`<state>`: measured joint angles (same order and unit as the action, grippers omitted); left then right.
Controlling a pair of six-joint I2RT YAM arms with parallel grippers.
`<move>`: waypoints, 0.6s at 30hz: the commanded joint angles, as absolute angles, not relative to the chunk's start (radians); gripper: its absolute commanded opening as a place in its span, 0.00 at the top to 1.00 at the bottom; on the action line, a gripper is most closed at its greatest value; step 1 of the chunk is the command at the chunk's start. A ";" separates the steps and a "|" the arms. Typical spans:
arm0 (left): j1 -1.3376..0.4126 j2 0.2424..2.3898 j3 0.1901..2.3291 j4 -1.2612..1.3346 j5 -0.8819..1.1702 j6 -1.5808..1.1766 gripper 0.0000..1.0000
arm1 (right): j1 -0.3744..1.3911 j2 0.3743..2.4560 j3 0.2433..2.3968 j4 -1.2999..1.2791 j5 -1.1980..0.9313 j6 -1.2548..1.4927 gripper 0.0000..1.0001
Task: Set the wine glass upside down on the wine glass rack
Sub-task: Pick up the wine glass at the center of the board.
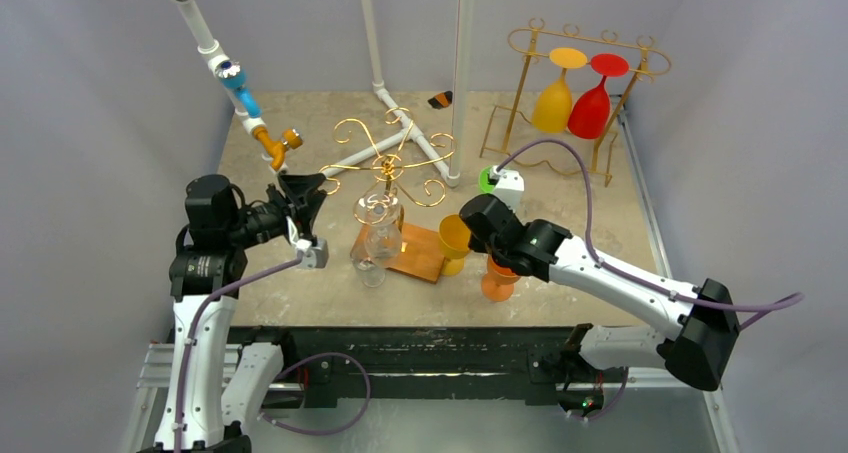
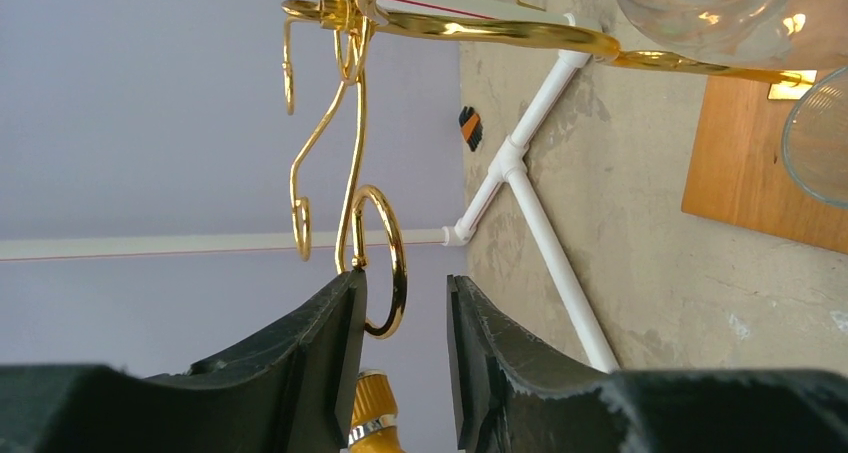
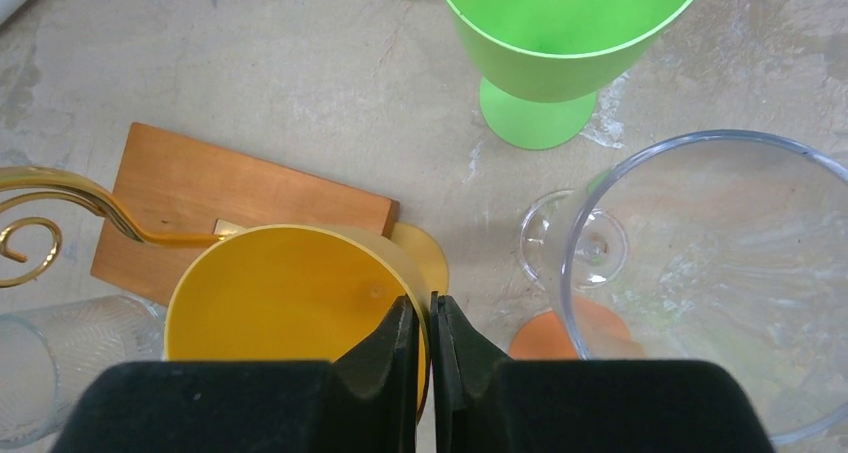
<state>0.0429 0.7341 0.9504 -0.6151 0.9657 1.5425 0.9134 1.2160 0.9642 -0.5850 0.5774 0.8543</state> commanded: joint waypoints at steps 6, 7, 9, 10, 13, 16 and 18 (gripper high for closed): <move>0.030 0.742 0.933 -0.583 1.042 1.616 0.76 | 0.912 1.202 1.021 -0.636 0.616 0.801 0.94; 0.028 0.742 0.933 -0.583 1.042 1.612 0.79 | 0.911 1.205 1.025 -0.642 0.618 0.801 0.95; 0.026 0.742 0.934 -0.584 1.037 1.608 0.86 | 0.911 1.210 1.031 -0.650 0.620 0.797 0.95; 0.026 0.742 0.935 -0.583 1.036 1.609 0.89 | 0.911 1.211 1.034 -0.654 0.622 0.795 0.95; 0.025 0.743 0.937 -0.582 1.032 1.605 0.96 | 0.911 1.212 1.043 -0.665 0.632 0.787 0.95; 0.021 0.741 0.933 -0.580 1.034 1.607 1.00 | 0.910 1.215 1.060 -0.681 0.646 0.775 0.95; 0.021 0.739 0.930 -0.580 1.034 1.615 1.00 | 0.909 1.219 1.071 -0.691 0.652 0.767 0.95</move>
